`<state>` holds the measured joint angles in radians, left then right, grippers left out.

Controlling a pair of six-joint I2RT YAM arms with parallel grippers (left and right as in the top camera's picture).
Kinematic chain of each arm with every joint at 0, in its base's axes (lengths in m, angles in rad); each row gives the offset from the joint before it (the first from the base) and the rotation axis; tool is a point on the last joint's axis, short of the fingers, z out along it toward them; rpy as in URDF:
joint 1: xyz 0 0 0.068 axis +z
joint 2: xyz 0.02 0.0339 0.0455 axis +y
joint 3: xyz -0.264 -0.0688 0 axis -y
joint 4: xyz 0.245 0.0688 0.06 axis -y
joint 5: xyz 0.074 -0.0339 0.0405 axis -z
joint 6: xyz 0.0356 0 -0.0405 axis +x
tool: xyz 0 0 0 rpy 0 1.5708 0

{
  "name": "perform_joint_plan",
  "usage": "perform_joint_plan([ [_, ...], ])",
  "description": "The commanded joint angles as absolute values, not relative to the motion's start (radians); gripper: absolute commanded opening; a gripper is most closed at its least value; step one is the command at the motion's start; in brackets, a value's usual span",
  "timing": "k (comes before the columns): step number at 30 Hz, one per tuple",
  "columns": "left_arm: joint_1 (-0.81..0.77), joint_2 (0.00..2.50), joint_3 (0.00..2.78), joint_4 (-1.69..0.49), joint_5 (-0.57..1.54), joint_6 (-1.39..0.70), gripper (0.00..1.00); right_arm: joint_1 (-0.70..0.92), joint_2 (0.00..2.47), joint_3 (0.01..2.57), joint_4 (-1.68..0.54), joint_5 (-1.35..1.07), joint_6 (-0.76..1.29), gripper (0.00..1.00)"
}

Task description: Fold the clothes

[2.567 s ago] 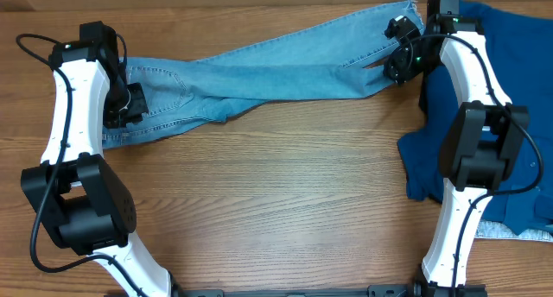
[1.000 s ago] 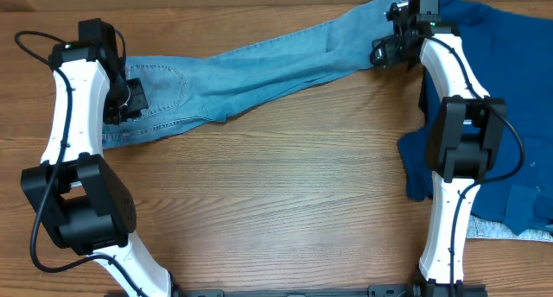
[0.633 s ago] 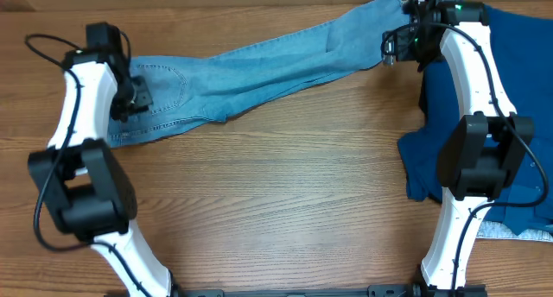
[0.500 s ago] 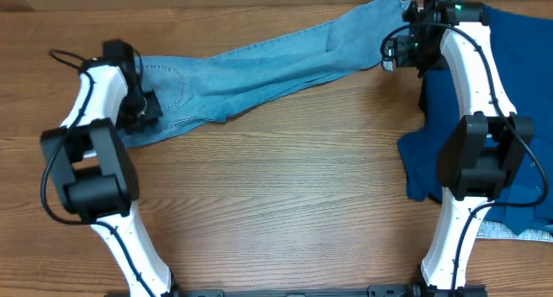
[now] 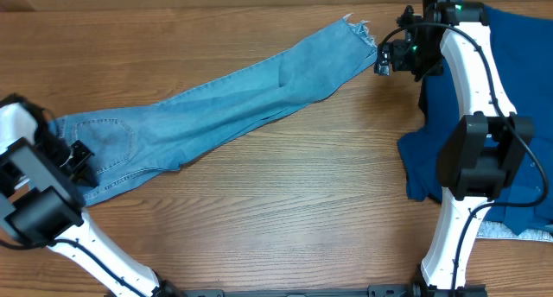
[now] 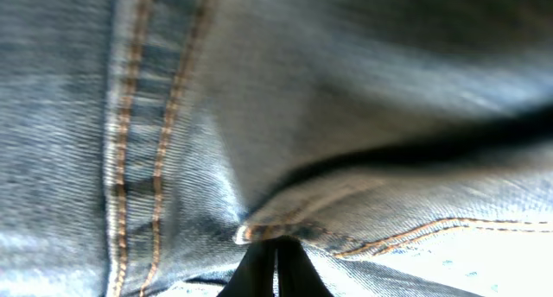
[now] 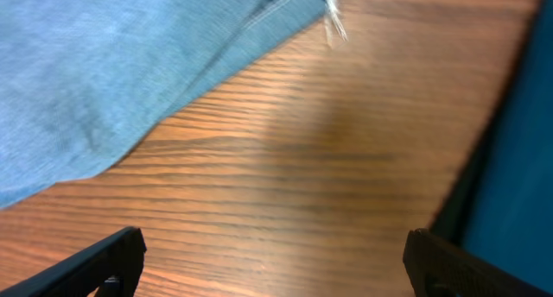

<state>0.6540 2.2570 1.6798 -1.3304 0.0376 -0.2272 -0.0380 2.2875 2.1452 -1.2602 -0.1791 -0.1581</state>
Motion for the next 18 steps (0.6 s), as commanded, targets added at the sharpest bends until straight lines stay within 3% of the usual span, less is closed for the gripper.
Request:
perform_joint_plan([
  [1, 0.653, 2.289, 1.658, -1.268, 0.160, -0.129, 0.04, 0.000, 2.264, 2.152, -1.211, -0.238, -0.224, 1.00],
  [12, 0.434, 2.060, 1.658, -1.185, 0.213, -0.079, 0.05, 0.008, 2.401, 2.148, -0.856, -0.231, -0.183, 1.00],
  [18, 0.428, 1.987, 1.658, -1.191, 0.169, -0.093, 0.06, -0.015, 2.498, 2.148, -0.761, -0.088, -0.072, 1.00],
])
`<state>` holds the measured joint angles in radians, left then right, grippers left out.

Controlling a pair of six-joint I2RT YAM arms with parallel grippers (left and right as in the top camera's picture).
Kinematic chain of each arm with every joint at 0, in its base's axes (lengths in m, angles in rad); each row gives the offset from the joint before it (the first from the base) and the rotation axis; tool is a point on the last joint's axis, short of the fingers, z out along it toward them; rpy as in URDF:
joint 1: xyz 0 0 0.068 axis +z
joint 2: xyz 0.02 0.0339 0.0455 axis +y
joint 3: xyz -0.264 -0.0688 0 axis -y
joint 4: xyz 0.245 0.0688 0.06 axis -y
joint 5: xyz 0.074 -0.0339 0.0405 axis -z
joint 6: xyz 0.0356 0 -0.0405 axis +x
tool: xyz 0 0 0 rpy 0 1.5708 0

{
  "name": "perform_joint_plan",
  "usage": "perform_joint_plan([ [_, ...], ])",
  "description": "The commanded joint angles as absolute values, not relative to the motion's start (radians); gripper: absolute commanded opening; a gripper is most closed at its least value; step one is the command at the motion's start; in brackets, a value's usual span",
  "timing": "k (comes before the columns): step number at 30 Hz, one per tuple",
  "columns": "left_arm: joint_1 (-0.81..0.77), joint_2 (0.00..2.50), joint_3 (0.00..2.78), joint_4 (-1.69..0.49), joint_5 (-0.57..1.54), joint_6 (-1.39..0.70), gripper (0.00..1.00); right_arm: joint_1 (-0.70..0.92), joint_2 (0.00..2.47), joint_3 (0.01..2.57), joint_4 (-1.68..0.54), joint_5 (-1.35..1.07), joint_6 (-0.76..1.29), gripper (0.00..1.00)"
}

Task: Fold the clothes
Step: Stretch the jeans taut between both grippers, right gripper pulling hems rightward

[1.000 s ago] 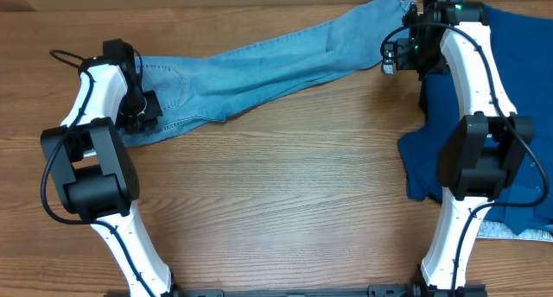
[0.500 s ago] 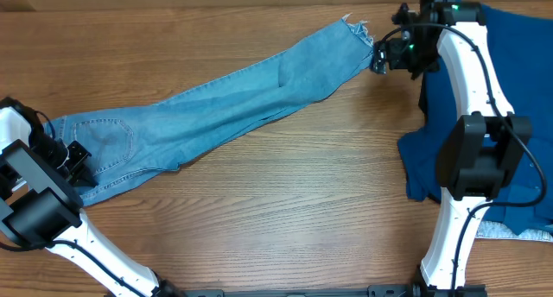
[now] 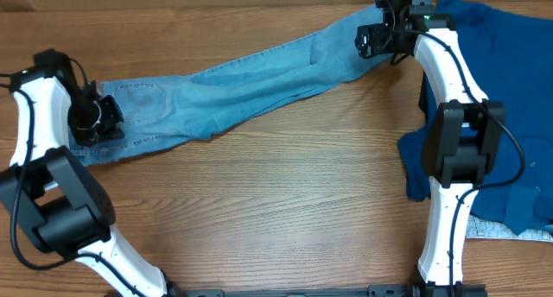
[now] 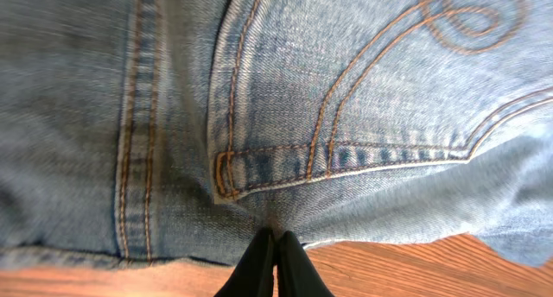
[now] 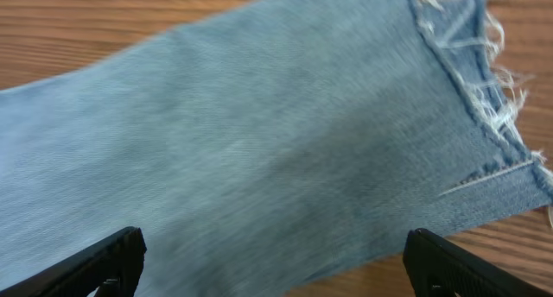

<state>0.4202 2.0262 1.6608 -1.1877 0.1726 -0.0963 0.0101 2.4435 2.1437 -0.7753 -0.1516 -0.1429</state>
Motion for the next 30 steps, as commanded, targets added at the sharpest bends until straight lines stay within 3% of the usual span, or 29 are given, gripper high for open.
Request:
perform_joint_plan([
  [1, 0.428, 1.986, 1.658, -1.194, 0.168, -0.093, 0.06, -0.024, 2.516, 2.148, -0.753, -0.087, -0.050, 1.00],
  [9, 0.426, 1.986, 1.658, -1.191, 0.168, -0.094, 0.06, -0.046, 2.563, 2.148, -0.712, -0.092, -0.047, 1.00],
  [14, 0.426, 1.986, 1.658, -1.192, 0.168, -0.093, 0.06, -0.029, 2.597, 2.148, -0.717, -0.197, -0.047, 0.92],
  [16, 0.426, 1.986, 1.658, -1.192, 0.168, -0.093, 0.06, -0.020, 2.606, 2.148, -0.722, -0.196, -0.047, 0.76],
  [20, 0.425, 1.986, 1.658, -1.196, 0.154, -0.093, 0.06, -0.016, 2.606, 2.148, -0.716, -0.192, -0.011, 0.13],
  [21, 0.425, 1.986, 1.658, -1.198, 0.154, -0.093, 0.06, -0.018, 2.606, 2.148, -0.720, -0.192, 0.003, 0.04],
  [24, 0.425, 1.986, 1.658, -1.199, 0.153, -0.093, 0.06, -0.029, 2.591, 2.152, -0.775, -0.174, 0.023, 0.04],
  [30, 0.426, 1.986, 1.658, -1.195, 0.067, -0.088, 0.06, -0.055, 2.403, 2.156, -1.059, 0.105, 0.099, 0.04],
])
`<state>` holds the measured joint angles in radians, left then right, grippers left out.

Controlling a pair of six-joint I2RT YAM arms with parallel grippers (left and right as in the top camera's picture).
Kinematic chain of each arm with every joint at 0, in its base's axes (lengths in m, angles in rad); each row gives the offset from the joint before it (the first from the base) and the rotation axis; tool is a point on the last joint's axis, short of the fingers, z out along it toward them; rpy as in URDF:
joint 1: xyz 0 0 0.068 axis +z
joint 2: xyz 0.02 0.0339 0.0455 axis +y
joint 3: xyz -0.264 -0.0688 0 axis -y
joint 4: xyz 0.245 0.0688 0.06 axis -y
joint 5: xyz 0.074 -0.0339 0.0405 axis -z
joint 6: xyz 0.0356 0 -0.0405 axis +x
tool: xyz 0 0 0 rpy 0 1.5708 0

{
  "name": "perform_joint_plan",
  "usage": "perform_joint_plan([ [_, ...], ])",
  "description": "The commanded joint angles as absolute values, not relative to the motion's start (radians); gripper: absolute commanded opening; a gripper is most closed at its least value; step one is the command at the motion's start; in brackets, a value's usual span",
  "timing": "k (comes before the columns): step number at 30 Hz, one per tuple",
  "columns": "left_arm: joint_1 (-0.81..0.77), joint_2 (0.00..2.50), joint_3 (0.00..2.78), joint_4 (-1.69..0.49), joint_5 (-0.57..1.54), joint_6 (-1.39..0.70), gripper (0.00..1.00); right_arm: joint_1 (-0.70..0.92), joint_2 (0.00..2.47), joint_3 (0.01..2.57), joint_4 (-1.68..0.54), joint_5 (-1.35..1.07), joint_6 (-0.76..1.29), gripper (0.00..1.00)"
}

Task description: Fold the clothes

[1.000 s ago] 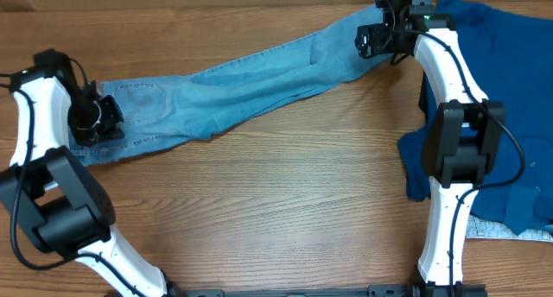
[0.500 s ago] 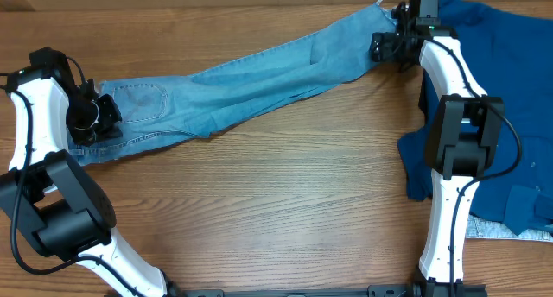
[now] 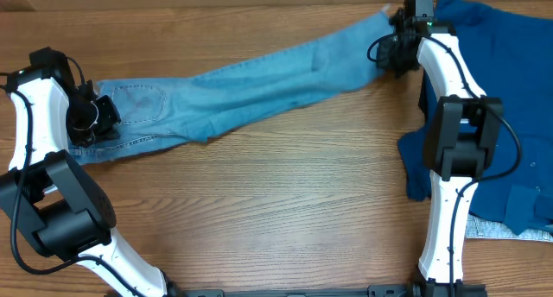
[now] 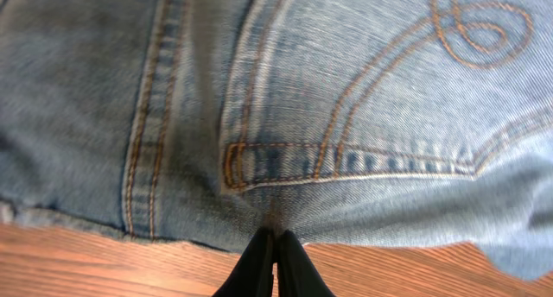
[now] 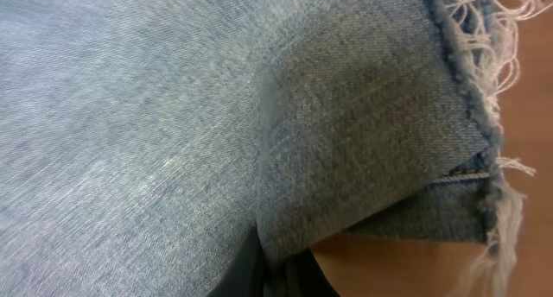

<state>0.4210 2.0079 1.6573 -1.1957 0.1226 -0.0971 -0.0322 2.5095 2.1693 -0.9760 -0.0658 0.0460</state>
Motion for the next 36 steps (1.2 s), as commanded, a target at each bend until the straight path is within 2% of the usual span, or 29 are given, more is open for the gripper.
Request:
perform_joint_plan([
  [1, 0.426, 1.986, 1.658, -1.191, 0.067, -0.081, 0.07, -0.060, 2.357, 2.156, -1.123, 0.117, 0.098, 0.04],
  [7, 0.427, 1.986, 1.658, -1.172, 0.062, -0.073, 0.08, -0.081, 2.280, 2.151, -1.537, 0.116, 0.098, 0.04],
  [11, 0.427, 1.986, 1.658, -1.170, 0.063, -0.074, 0.08, -0.081, 2.281, 2.141, -1.599, 0.115, 0.098, 0.04],
  [12, 0.427, 1.986, 1.658, -1.171, 0.063, -0.074, 0.09, -0.081, 2.281, 2.141, -1.605, 0.115, 0.099, 0.07],
  [14, 0.427, 1.986, 1.658, -1.174, 0.063, -0.074, 0.08, -0.081, 2.281, 2.141, -1.629, 0.111, 0.099, 0.21],
  [15, 0.427, 1.986, 1.658, -1.178, 0.063, -0.074, 0.08, -0.081, 2.281, 2.141, -1.647, 0.112, 0.099, 0.43],
  [20, 0.427, 1.986, 1.658, -1.179, 0.064, -0.074, 0.09, -0.081, 2.281, 2.140, -1.686, 0.128, 0.098, 0.45],
  [25, 0.427, 1.986, 1.658, -1.133, 0.062, -0.062, 0.15, -0.094, 2.281, 2.140, -1.612, 0.153, 0.099, 0.60],
  [27, 0.429, 1.986, 1.662, -1.088, 0.032, -0.047, 0.16, -0.112, 2.281, 2.141, -1.599, 0.140, 0.098, 0.62],
  [30, 0.433, 1.986, 1.691, -1.023, -0.022, -0.047, 0.27, -0.141, 2.281, 2.140, -1.603, 0.102, 0.098, 0.62],
  [32, 0.434, 1.986, 1.702, -0.963, -0.098, -0.047, 0.43, -0.160, 2.281, 2.140, -1.606, 0.077, 0.098, 0.62],
  [34, 0.439, 1.989, 1.701, -0.918, -0.150, -0.040, 0.53, -0.167, 2.281, 2.140, -1.606, 0.073, 0.098, 0.62],
  [36, 0.450, 1.990, 1.701, -0.891, -0.133, -0.014, 0.56, -0.167, 2.281, 2.140, -1.605, 0.073, 0.098, 0.62],
])
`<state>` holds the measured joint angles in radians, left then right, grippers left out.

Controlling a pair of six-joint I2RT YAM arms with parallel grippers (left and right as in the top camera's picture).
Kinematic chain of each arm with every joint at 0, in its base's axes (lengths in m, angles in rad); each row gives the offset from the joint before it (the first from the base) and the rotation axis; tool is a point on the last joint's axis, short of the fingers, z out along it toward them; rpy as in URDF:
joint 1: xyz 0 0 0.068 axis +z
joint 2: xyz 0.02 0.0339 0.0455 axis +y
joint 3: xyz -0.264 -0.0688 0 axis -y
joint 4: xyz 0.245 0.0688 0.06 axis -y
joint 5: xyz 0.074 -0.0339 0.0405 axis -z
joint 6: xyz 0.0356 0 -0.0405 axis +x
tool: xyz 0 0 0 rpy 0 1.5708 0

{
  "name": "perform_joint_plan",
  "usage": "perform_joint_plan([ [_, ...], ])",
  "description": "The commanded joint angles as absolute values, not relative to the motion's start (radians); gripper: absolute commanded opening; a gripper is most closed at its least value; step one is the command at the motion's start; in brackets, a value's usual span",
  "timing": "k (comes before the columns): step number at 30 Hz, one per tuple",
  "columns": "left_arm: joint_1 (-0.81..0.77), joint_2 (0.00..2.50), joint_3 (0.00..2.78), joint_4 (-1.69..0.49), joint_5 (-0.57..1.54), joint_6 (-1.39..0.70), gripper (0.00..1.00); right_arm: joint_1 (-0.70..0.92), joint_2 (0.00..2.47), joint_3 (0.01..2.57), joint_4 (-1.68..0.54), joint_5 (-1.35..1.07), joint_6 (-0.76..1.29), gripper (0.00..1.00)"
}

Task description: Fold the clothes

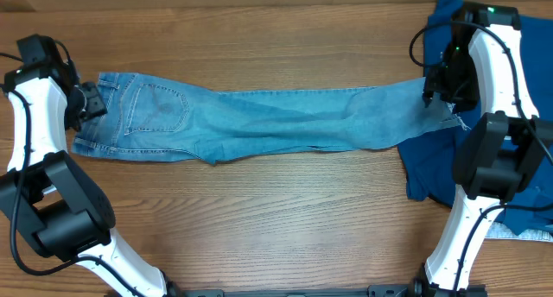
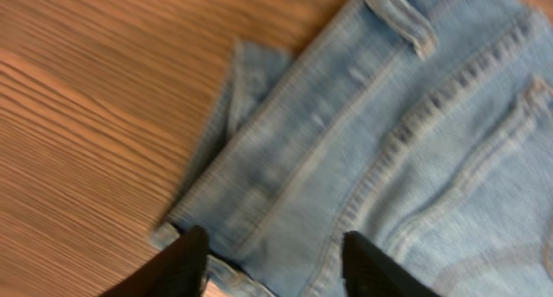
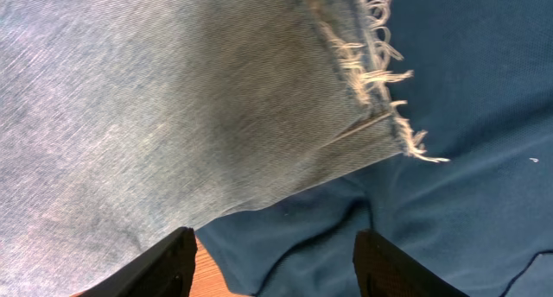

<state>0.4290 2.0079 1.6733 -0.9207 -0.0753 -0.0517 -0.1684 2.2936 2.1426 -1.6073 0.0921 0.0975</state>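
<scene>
Light blue jeans (image 1: 259, 116) lie stretched flat across the table, the waist at the left and the frayed hem (image 3: 371, 90) at the right, its end lying on a dark blue garment (image 1: 501, 159). My left gripper (image 1: 84, 103) stands open at the waistband (image 2: 285, 176), its fingers (image 2: 186, 262) spread over the denim. My right gripper (image 1: 435, 94) is open just above the hem, and its fingertips (image 3: 397, 262) hold nothing. In the left wrist view the left gripper (image 2: 276, 267) sits over the waist corner. In the right wrist view the right gripper (image 3: 281, 267) hangs over blue cloth.
The dark blue garment covers the right side of the wooden table (image 1: 276, 219). A bit of grey cloth (image 1: 518, 233) shows under its near edge. Both white arms rise from the table's front edge.
Both grippers were shut on the jeans and are now open. The jeans, which slanted up to the far right, now lie straight across, with the hem moved nearer and onto the blue garment.
At first my left gripper held the waist low at the left edge and my right gripper was open beside the hem. Then the waist was farther back and the right gripper over the hem. Then it was shut on the hem. Now the jeans lie flat, released.
</scene>
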Motion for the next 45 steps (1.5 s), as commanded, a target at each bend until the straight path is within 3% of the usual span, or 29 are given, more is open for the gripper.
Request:
perform_joint_plan([
  [1, 0.458, 1.990, 1.702, -0.876, -0.122, 0.002, 0.56, -0.167, 2.281, 2.140, -1.605, 0.073, 0.098, 0.62],
  [14, 0.490, 2.167, 1.701, -0.823, 0.162, 0.091, 0.55, -0.167, 2.281, 2.140, -1.611, 0.073, 0.098, 0.61],
  [34, 0.489, 2.195, 1.884, -0.830, 0.121, 0.120, 0.55, -0.167, 2.281, 2.140, -1.620, 0.073, 0.098, 0.62],
  [45, 0.469, 2.338, 1.884, -0.792, 0.238, 0.233, 0.56, -0.167, 2.281, 2.140, -1.637, 0.073, 0.099, 0.61],
])
